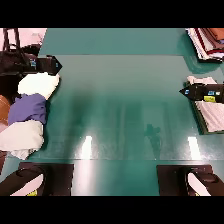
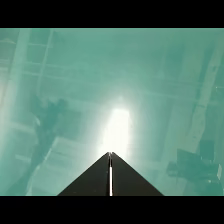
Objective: Fold the shirts.
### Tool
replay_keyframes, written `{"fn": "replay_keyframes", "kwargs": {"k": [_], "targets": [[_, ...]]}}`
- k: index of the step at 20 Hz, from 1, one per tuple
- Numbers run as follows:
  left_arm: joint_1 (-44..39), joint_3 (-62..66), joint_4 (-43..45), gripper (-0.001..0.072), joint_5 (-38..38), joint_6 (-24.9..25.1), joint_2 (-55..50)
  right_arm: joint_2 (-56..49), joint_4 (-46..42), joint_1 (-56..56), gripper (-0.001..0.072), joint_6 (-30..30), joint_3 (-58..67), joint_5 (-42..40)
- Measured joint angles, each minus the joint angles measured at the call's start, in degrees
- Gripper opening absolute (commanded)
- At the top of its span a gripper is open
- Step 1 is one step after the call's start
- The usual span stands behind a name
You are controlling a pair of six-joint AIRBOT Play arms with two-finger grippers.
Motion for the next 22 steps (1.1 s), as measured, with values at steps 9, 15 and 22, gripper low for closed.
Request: {"fn": "replay_keyframes", "kwargs": {"k": [9, 15, 22], "targets": [[11.9, -0.9, 13.0, 0.0626, 4.9, -4.0, -22.9, 0.0, 0.0, 0.0, 0.0016, 0.0, 0.0, -0.1], [14.8, -0.7, 13.8, 0.004, 6.7, -4.2, -30.8, 0.0, 0.3, 0.0, 0.0016, 0.1, 0.0, -0.9], [15.3, 4.2, 14.2, 0.0026, 4.5, -4.2, -24.7, 0.1, 0.5, 0.0, 0.0016, 1.2, 2.2, -2.5]]}}
